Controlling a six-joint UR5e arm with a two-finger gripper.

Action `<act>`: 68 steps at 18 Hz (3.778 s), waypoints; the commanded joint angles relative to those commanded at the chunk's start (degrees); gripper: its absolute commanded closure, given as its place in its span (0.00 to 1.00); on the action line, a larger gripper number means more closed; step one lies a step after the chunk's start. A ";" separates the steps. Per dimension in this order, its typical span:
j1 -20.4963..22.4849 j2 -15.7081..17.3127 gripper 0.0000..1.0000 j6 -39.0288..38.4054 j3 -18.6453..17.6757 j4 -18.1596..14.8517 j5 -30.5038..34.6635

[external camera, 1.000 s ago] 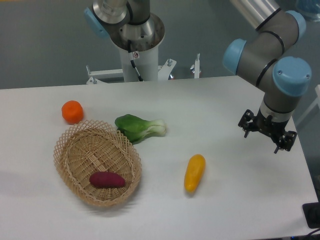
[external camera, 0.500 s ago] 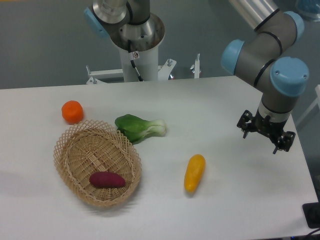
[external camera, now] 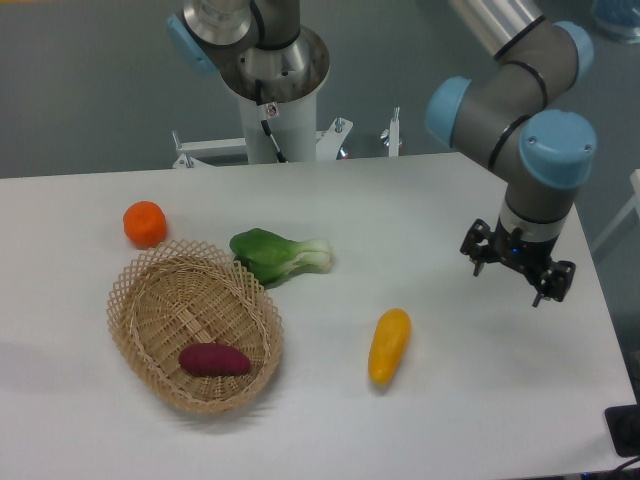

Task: Pick up the mango from the table
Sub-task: 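Move the open gripper over the yellow mango and lower it, then lower around the mango and close the gripper on it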

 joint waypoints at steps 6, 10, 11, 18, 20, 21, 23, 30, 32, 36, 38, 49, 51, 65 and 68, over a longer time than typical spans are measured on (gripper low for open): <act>-5.10 0.27 0.00 -13.72 -1.32 -0.35 -2.74; -8.00 0.36 0.00 -14.70 -4.92 0.70 -2.65; -8.01 0.44 0.00 -14.70 -5.28 0.79 -2.65; -8.27 -1.40 0.00 -15.22 -5.28 3.42 -2.48; -8.27 -2.36 0.00 -15.22 -5.02 5.96 -2.48; -8.27 -2.80 0.00 -15.22 -5.19 6.76 -2.48; -8.36 -3.24 0.00 -15.22 -5.20 7.21 -2.39; -8.44 -5.09 0.00 -15.31 -4.23 7.29 -2.39; -8.53 -5.27 0.00 -15.23 -4.23 7.38 -2.47; -8.88 -5.62 0.00 -15.05 -4.31 7.73 -2.48; -8.88 -5.97 0.00 -15.31 -4.32 7.73 -2.39; -10.47 -8.43 0.00 -17.15 -5.02 12.30 -0.03; -11.51 -9.13 0.00 -18.38 -4.93 12.39 2.70; -12.14 -9.75 0.46 -20.76 -4.32 12.30 5.00; -12.14 -9.05 0.53 -21.20 -4.05 12.22 5.00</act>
